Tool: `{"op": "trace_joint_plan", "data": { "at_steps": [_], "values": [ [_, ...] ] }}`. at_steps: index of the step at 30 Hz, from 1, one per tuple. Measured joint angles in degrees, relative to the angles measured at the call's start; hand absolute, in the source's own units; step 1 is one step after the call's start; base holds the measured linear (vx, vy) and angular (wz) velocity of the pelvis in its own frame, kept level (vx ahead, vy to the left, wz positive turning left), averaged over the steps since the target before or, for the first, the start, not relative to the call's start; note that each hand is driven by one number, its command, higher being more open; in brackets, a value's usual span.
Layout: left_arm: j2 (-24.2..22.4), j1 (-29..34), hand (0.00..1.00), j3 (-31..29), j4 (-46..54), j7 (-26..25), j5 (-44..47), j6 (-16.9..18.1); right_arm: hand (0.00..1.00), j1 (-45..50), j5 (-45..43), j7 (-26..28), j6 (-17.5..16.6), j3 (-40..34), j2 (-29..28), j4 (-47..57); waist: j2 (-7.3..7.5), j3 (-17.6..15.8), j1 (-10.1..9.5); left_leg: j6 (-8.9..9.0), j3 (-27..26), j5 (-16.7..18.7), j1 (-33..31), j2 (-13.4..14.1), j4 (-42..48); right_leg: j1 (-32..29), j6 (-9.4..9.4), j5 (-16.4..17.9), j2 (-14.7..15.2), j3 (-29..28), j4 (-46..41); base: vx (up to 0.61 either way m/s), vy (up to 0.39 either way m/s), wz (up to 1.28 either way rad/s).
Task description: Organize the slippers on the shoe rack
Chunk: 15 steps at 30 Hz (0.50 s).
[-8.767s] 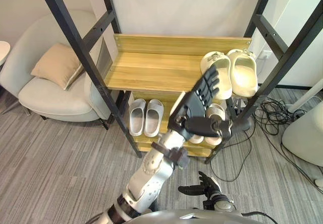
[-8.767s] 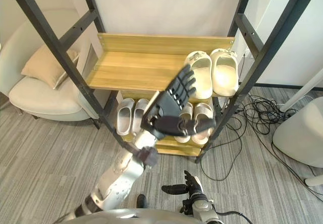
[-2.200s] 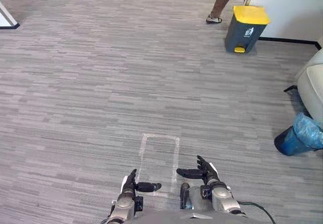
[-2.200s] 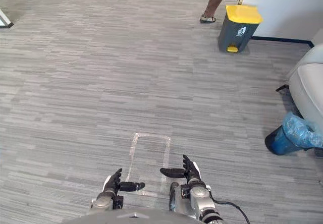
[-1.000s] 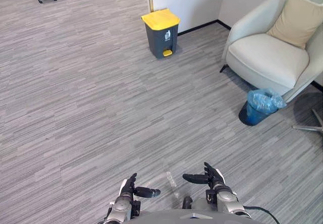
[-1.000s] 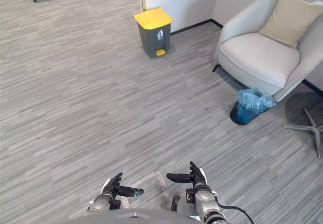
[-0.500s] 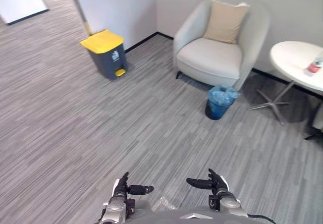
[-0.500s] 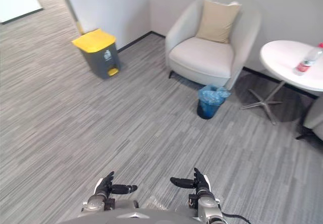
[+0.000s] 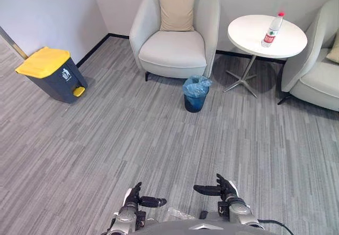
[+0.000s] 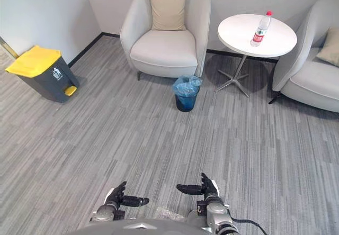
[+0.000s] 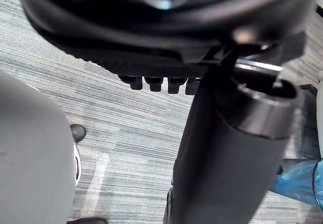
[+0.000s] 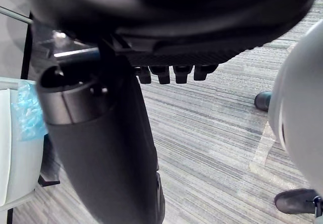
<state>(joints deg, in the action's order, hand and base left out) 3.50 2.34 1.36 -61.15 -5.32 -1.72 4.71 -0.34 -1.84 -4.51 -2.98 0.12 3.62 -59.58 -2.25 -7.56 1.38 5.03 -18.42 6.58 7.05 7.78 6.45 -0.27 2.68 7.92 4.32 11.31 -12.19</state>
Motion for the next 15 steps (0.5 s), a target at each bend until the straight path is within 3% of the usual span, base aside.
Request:
{"op": "trace_joint_plan", "data": {
  "at_steps": [3, 5, 6, 9, 10, 12, 13, 14, 15],
  "values": [
    [0.7, -0.7, 1.0, -0.3, 0.0, 0.2, 0.0, -0.3, 1.0, 0.2, -0.5, -0.6, 0.0, -1.3, 0.1, -1.0, 1.55, -1.4, -0.17, 0.76, -0.1, 0.5, -1.8, 1.9, 9.4, 2.6, -0.97, -0.4, -0.7, -1.5, 1.9, 0.02, -0.118, -0.29],
    [0.6, -1.0, 1.0, -0.7, 0.3, 0.2, 0.0, -0.4, 1.0, 0.7, -0.5, -0.8, 0.0, -1.3, 0.2, -0.9, 1.43, -1.5, -0.9, 1.17, 0.0, 0.8, -3.9, 3.5, 15.6, 2.9, -1.4, -0.6, -1.5, -3.6, 2.4, 0.0, -0.089, -0.69],
    [0.7, -1.1, 1.0, -1.8, 0.5, 0.2, 0.0, -0.3, 1.0, 1.0, -0.5, -0.8, 0.0, -1.2, 0.8, -0.8, 1.16, -2.1, -1.46, 0.57, 2.6, 1.9, -7.2, 4.8, 23.5, 3.2, -2.28, -0.9, -2.2, -7.1, 2.8, 0.01, -0.034, -0.78],
    [0.1, -0.9, 1.0, -2.4, 0.5, 0.2, 0.1, -0.3, 1.0, 1.3, -0.8, -1.2, 0.3, -2.0, 1.2, -1.0, 0.6, -2.1, -1.47, 0.24, 10.3, 6.8, -7.6, 1.3, 20.8, 3.0, -2.48, -1.0, -2.4, -11.1, 2.9, 0.01, 0.034, -0.91],
    [0.1, -0.9, 1.0, -2.5, 0.7, 0.2, 0.1, -0.3, 1.0, 1.4, -0.8, -1.3, 0.4, -3.2, 1.0, -0.9, 0.79, -2.2, -1.48, 0.21, 14.4, 8.0, -8.1, -1.6, 17.3, 3.0, -2.48, -1.1, -2.2, -13.9, 2.9, 0.03, 0.093, -1.05],
    [0.0, -0.9, 1.0, -2.3, 0.8, 0.1, 0.1, -0.3, 1.0, 1.5, -0.8, -1.2, 0.4, -3.4, 1.0, -1.0, 0.57, -2.1, -1.61, 0.0, 19.0, 7.5, -8.2, -4.0, 12.2, 2.8, -1.9, -1.1, -2.4, -16.2, 2.7, 0.04, 0.132, -0.9],
    [-0.6, -0.6, 1.0, -2.1, 0.8, 0.1, 0.1, -0.2, 1.0, 1.6, -0.7, -1.1, 0.4, -3.4, 1.8, -0.8, -1.23, -1.7, -1.6, -0.59, 21.1, 3.4, -8.4, -3.6, 8.0, 2.3, -1.21, -0.8, -4.1, -17.7, 2.3, 0.03, 0.108, -0.63],
    [-0.8, -0.7, 1.0, -2.2, 0.8, 0.3, 0.1, -0.3, 1.0, 1.5, -0.6, -1.1, 0.3, -3.4, 1.9, -1.2, -1.67, -1.9, -1.73, -1.31, 20.4, 2.9, -8.2, -3.2, 9.2, 2.6, -0.91, -0.5, -4.4, -18.5, 1.9, 0.04, 0.128, -0.61],
    [-0.8, -0.8, 1.0, -2.3, 0.6, 0.4, 0.1, -0.3, 1.0, 1.8, -0.7, -1.3, 0.4, -3.7, 1.6, -0.9, -1.01, -1.6, -1.76, -1.48, 19.6, 3.0, -8.0, -3.6, 9.0, 3.0, -0.5, -0.6, -4.1, -18.5, 1.8, 0.1, 0.147, -0.37]
  ]
}}
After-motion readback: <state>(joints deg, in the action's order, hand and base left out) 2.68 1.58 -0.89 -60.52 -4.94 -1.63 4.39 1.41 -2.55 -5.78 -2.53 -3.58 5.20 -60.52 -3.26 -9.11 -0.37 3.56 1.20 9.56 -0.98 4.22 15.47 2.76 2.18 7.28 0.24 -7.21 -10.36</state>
